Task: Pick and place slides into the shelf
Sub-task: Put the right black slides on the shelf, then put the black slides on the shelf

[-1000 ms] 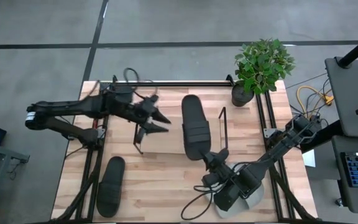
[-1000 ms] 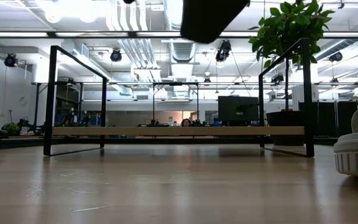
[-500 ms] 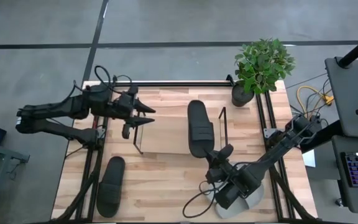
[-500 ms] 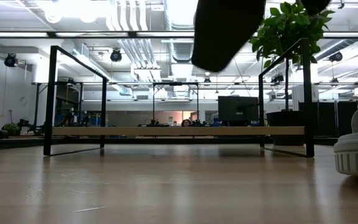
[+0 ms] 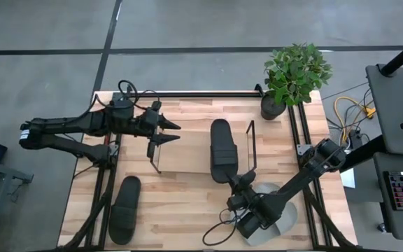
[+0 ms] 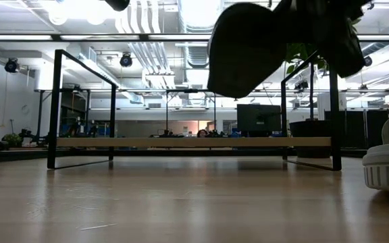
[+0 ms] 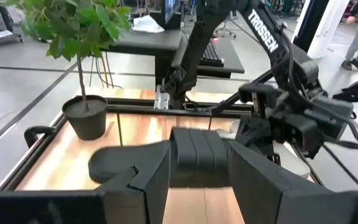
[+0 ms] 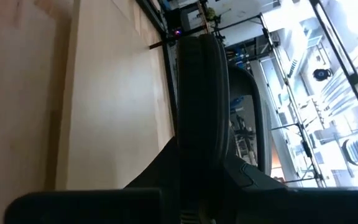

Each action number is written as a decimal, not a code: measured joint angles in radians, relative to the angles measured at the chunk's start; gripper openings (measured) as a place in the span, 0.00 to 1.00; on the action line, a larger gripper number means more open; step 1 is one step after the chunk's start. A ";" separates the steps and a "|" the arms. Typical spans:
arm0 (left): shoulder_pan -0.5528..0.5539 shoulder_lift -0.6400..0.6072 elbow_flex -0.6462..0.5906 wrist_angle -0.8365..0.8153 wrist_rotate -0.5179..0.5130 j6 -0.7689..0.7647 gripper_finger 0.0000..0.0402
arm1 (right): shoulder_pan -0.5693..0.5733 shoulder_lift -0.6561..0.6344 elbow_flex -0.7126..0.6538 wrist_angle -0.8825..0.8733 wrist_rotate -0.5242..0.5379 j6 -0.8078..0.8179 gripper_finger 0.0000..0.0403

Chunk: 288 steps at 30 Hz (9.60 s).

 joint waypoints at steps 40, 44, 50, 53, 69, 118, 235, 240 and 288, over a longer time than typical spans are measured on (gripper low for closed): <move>0.000 0.001 0.000 0.000 0.001 0.005 0.35 | 0.020 0.219 0.020 -0.504 -0.217 0.562 0.09; 0.000 0.010 -0.001 -0.001 0.001 0.005 0.35 | 0.036 0.208 0.019 -0.564 -0.237 0.642 0.09; 0.000 0.031 -0.002 -0.001 0.001 0.003 0.35 | 0.052 0.201 0.036 -0.557 -0.266 0.623 0.09; 0.000 0.046 -0.002 0.010 0.002 0.003 0.35 | 0.051 0.200 0.034 -0.557 -0.294 0.624 0.09; 0.000 0.071 0.000 0.016 0.002 0.000 0.35 | 0.046 0.200 0.027 -0.559 -0.326 0.691 0.35; 0.000 0.073 0.000 0.006 0.003 -0.001 0.35 | -0.063 0.012 0.172 -0.512 -0.736 0.526 0.45; -0.142 -0.172 -0.101 -0.824 0.209 -0.660 0.35 | -0.482 -0.929 -0.725 1.284 -1.070 -0.592 0.17; -0.208 -0.098 -0.117 -0.899 0.337 -0.757 0.35 | -0.482 -0.929 -0.726 1.275 -1.070 -0.619 0.17; -0.916 0.529 0.136 -0.925 0.108 -1.105 0.56 | -0.484 -0.929 -0.727 1.218 -1.069 -0.716 0.17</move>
